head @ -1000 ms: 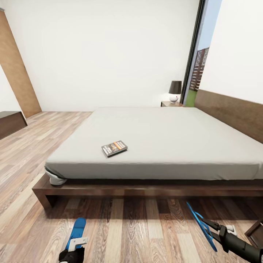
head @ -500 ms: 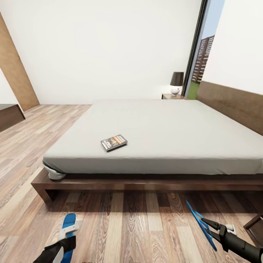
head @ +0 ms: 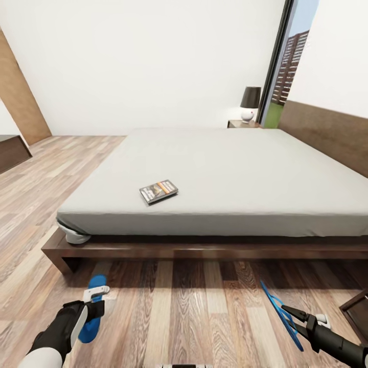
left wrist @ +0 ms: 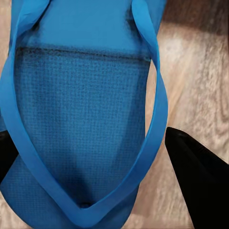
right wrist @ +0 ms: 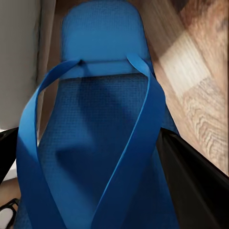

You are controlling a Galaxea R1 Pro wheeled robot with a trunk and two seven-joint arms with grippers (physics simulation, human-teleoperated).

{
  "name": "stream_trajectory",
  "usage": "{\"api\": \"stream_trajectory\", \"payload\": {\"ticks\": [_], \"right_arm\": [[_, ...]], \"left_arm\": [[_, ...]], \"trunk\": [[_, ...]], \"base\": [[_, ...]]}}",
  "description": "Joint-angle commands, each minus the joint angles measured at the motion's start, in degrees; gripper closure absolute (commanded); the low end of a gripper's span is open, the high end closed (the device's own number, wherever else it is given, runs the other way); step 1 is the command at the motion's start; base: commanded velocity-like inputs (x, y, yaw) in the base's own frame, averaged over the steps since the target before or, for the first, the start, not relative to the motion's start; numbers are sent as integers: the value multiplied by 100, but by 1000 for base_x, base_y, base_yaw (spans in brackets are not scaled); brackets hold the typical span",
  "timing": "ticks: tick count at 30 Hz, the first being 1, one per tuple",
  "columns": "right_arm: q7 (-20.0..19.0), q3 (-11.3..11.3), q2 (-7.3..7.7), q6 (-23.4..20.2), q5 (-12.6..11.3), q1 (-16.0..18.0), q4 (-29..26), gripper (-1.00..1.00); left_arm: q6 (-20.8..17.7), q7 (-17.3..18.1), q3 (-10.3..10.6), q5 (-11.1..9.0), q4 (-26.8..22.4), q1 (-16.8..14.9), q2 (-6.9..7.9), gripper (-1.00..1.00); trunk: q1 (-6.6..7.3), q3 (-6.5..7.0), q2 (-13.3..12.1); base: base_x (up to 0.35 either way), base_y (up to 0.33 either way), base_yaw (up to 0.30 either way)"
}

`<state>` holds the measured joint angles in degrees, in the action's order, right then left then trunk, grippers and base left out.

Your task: In the bedroom, move the book from the bed onto either nightstand, and place the two sandals side by side next to the bed.

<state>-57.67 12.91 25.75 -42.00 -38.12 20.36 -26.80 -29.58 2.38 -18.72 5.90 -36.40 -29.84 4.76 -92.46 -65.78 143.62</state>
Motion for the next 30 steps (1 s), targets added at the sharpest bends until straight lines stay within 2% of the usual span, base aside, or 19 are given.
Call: {"api": "stream_trajectory", "payload": {"ticks": [1, 3, 6, 8, 19, 23, 27, 30], "right_arm": [[1, 10, 0, -37, -20, 3, 3, 100], [1, 10, 0, -37, -20, 3, 6, 100], [7, 9, 0, -37, -20, 3, 6, 100], [7, 8, 0, -37, -20, 3, 6, 100], [18, 6, -7, -29, -20, 3, 8, 100], [19, 6, -9, -28, -20, 3, 8, 100], [19, 4, -9, -28, -20, 3, 8, 100], [19, 3, -9, -29, -20, 3, 8, 100]], "left_arm": [[-13, 35, 27, 69, -12, -4, -3, 100], [73, 46, 85, 69, -9, -4, -2, 100], [736, 47, 117, 75, 44, -4, -9, 100], [989, 44, 119, 71, 69, -3, -10, 100], [1094, 23, 123, 76, 98, -5, -11, 100], [1045, 31, 126, 62, 102, -4, -17, 100], [167, 123, 121, 60, 66, -5, -10, 100], [-53, 140, 116, 60, 42, -5, -3, 100]], "trunk": [[-1, -27, 4], [-6, -72, 6], [-14, -138, 10], [-19, -183, 13], [-47, -426, 28], [-58, -515, 33], [-68, -604, 38], [-76, -670, 42]], "base": [[0, 0, 0], [0, 0, 0], [0, 0, 0], [0, 0, 0], [0, 0, 0], [0, 0, 0], [0, 0, 0], [0, 0, 0]]}}
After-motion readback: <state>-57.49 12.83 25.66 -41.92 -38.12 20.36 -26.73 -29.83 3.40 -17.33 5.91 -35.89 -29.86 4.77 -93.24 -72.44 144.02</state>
